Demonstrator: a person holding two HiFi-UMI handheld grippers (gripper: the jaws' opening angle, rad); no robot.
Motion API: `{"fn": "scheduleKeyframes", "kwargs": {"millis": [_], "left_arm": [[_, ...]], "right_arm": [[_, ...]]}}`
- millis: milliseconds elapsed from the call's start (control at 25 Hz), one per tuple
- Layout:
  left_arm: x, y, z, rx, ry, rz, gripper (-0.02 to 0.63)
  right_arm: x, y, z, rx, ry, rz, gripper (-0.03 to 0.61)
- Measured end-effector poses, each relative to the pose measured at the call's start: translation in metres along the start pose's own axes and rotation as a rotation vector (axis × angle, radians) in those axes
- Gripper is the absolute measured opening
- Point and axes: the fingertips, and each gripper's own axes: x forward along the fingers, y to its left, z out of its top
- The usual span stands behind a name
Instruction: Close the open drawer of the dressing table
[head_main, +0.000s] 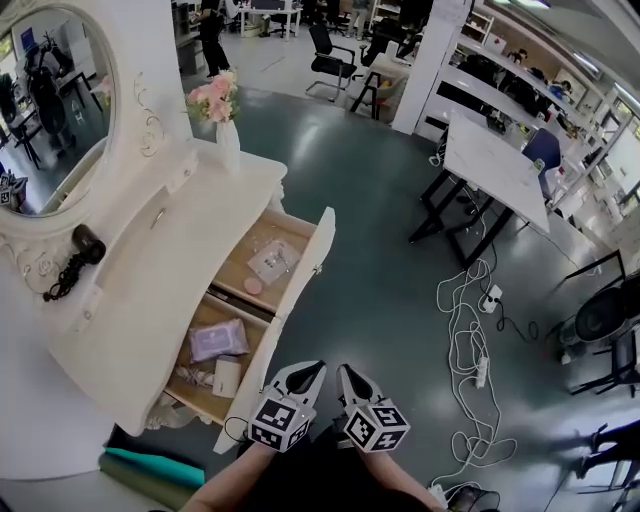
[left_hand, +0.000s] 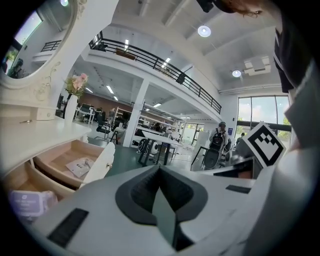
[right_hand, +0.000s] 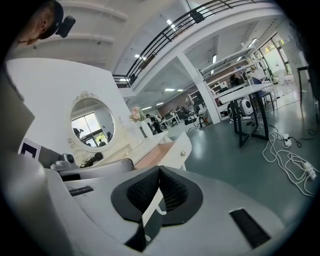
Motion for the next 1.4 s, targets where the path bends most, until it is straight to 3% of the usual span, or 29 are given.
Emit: {"fn": "scheduleKeyframes", "kwargs": {"millis": [280,520,880,1400], "left_arm": [[-0.005,0.014,0.000,-0.026,-0.006,0.052,-0.003],[0.000,0.033,0.005,-0.064,-0.035,0.147,-0.003],[0.021,0.076,0.028,-0.150,-0.115,0.376,-0.003],[0.018,0.122,0.040,-0.257,-0.221,0.739,-0.003]], "right_arm": [[0.021,0.014,-0.001,-0.026,0.043,0.062,0.020],[0.049,0.025,0.000,-0.067,0.115,0.180,0.020],[0.106,0.030,0.026,-0.186,0.226,0.380,0.020],[0.161,0.050,0.034,-0.308,0.418,0.695,0.020]]}}
